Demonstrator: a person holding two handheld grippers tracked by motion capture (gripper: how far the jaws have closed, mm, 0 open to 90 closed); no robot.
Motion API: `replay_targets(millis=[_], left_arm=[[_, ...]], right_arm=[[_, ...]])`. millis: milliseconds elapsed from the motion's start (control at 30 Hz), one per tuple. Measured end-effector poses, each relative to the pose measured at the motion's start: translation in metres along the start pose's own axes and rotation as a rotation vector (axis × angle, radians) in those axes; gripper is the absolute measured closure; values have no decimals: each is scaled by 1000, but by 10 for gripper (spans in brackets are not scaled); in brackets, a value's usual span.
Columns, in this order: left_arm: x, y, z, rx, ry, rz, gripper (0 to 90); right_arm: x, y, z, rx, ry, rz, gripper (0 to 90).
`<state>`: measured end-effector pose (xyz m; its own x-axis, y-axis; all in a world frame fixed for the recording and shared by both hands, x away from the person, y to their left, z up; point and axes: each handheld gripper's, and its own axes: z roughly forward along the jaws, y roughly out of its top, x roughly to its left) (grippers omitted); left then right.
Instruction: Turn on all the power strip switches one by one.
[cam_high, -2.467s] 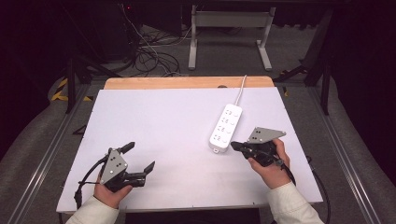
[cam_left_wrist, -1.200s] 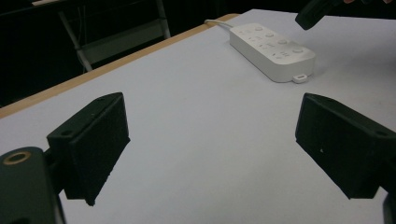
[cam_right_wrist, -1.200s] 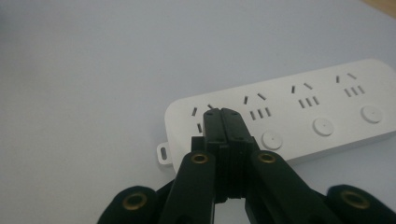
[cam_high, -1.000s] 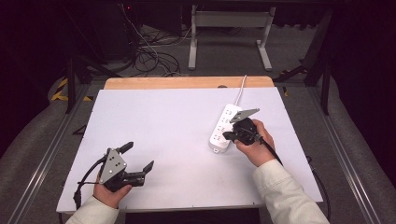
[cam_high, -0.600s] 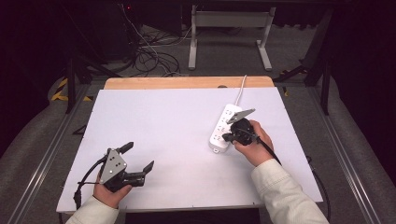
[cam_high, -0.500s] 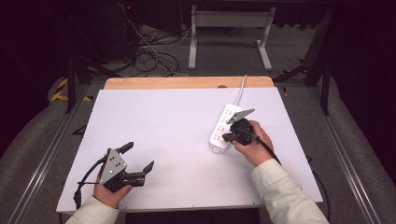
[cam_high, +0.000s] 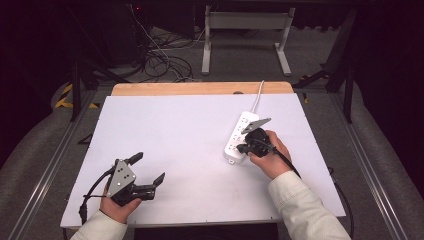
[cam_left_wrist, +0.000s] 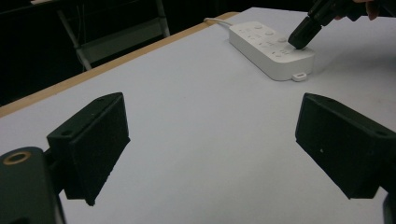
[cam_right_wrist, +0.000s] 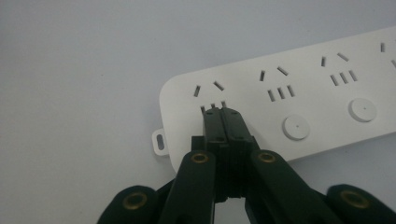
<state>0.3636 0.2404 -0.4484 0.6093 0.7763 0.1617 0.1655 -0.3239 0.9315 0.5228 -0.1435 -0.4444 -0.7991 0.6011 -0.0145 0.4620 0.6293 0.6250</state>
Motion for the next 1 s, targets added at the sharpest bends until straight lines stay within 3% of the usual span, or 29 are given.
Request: replay_targets(millis=[267,767,1000], left_arm=[[0,0,0,0,-1,0,102],[-1,0,-1,-2,0,-4,102],[-1,-1,-1,-1,-1,-11,102]], right_arm=[[3,0,1,3,-26,6,900],[2,-1,2,9,-19,41,900],[1,-1,2,8,-9,78,900]])
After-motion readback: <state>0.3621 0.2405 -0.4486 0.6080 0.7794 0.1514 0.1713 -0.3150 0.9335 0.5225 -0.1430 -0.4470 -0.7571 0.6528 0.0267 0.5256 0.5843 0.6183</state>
